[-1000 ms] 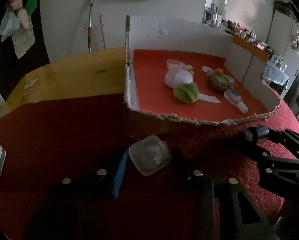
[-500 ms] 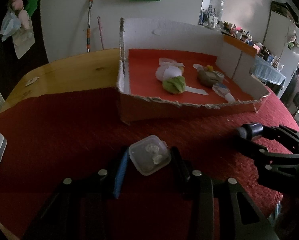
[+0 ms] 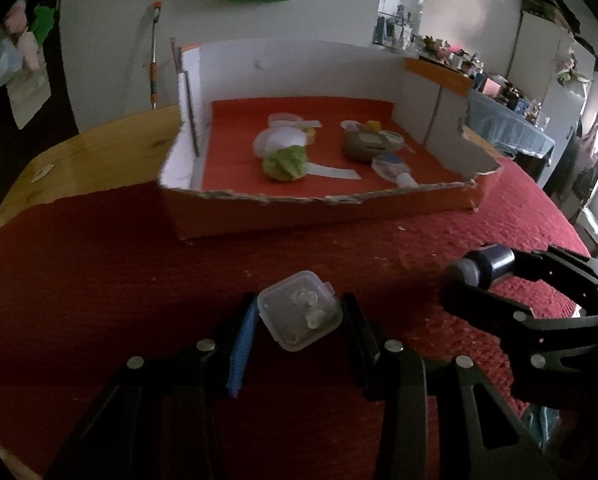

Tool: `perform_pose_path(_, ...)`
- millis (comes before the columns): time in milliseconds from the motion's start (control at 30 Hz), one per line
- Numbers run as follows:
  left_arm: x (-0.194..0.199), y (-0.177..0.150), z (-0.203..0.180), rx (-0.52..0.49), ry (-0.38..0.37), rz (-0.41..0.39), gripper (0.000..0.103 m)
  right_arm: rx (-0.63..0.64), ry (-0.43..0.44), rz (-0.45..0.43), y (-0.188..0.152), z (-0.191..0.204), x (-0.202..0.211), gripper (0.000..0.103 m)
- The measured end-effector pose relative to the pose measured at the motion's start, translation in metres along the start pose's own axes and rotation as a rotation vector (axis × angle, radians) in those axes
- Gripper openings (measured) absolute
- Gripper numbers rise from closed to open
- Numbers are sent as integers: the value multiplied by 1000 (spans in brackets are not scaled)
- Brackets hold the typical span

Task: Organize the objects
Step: 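Grasp the clear plastic container with the left tool while the right tool grasps the navy bottle, then carry the clear container with the left tool while the right tool carries the navy bottle into the box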

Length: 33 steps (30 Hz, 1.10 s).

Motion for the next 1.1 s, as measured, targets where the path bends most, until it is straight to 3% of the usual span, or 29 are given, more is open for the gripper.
perform_pose_path(600,22,12,0,-5,-58,-36,43,4,119,-10,7,16,12,61)
perform_pose_path(833,45,38,4,-23,-54,-116,43,14,197,-62,31,23,34,61)
perform_pose_path(1100,37,68,10,-31,-43,-120,43,24,189,-84,64,11,36,61)
Point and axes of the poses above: each gripper's, at about its wrist camera, not at the fingertips, and x roughly against the way its jaws point, z to its left, y to its top, the point moved 5 cm from there along -x, roughly the way its jaws point, and after that the axes turned 13 degrees about y, right-handed, at the moved point
